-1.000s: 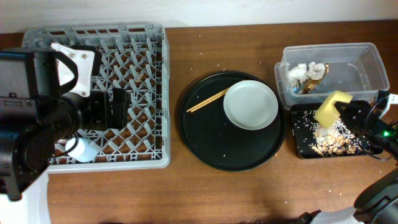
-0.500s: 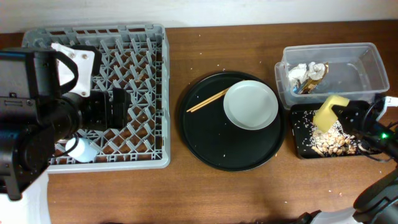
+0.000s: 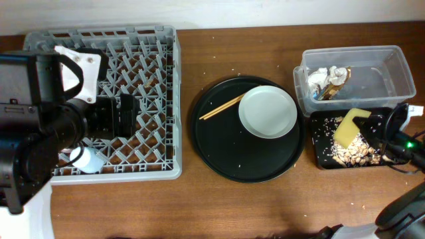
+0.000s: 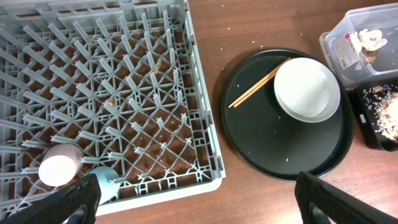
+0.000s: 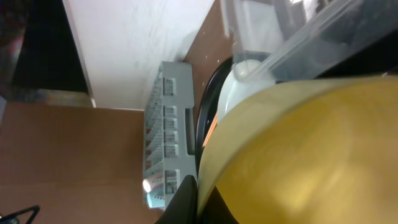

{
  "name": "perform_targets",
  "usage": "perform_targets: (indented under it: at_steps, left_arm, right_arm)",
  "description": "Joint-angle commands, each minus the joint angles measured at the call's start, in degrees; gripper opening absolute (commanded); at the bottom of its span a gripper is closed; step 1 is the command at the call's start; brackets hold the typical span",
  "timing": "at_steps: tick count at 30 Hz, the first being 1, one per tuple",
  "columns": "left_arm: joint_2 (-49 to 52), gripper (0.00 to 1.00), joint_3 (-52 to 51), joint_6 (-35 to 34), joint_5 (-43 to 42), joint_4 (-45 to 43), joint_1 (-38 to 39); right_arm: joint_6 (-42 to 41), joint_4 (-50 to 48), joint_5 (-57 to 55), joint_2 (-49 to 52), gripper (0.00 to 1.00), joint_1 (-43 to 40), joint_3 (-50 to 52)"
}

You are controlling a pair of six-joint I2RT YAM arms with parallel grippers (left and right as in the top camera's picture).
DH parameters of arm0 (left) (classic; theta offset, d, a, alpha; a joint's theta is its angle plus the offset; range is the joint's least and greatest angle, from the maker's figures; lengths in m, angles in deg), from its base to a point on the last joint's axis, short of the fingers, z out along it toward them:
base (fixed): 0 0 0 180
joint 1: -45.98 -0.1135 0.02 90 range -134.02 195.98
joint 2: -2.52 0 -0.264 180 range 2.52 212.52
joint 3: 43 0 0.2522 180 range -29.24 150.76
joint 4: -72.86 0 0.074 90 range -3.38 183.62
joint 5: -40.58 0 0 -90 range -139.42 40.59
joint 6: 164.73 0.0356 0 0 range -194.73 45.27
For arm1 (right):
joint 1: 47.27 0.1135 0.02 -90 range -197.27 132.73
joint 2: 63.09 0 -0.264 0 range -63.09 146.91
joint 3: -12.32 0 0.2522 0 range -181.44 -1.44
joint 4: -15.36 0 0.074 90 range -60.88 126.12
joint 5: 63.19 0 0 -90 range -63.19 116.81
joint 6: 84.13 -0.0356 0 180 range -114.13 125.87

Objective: Sort waste into correct bins and load items into the dishwasher rack
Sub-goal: 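Set the empty yellow bowl back on the black round tray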

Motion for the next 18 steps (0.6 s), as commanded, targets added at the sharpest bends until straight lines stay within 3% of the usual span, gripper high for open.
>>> perform_targets:
  at_steps: [1, 4, 6, 7, 12, 17, 18]
  left_arm:
    - [-0.1, 0.99, 0.2, -0.6, 0.4, 0.0, 0.2]
    - [-0.1, 0.99, 0.2, -0.6, 0.4, 0.0, 0.2]
    - [-0.1, 0.99, 0.2, -0.6, 0.4, 0.0, 0.2]
    - [-0.1, 0.99, 0.2, -0.6, 0.4, 0.0, 0.2]
    - [-0.1, 0.99, 0.2, -0.6, 0.4, 0.0, 0.2]
    - [-0.1, 0.99, 0.2, -0.6, 0.4, 0.0, 0.2]
    - [-0.1, 0.99, 0.2, -0.6, 0.4, 0.0, 0.2]
  right_arm:
    - [2.9, 2.5, -2.3, -11.6, 0.04, 3.5, -0.7]
    - [-3.0, 1.7, -18.6, -24.5, 0.04, 16.9, -0.7]
    - [-5.5, 0.9, -29.4, -29.0, 0.04, 29.7, -0.7]
    - [-5.6, 0.3, -35.0, -30.0, 0.04, 40.6, -0.6]
    - [-15.0, -8.8, -61.2, -19.6, 0.04, 78.3, 0.0]
    - [-20.8, -15.3, -69.2, -2.4, 0.05, 86.9, 0.0]
    - [-22.4, -15.9, -69.2, -0.2, 0.12, 86.9, 0.0]
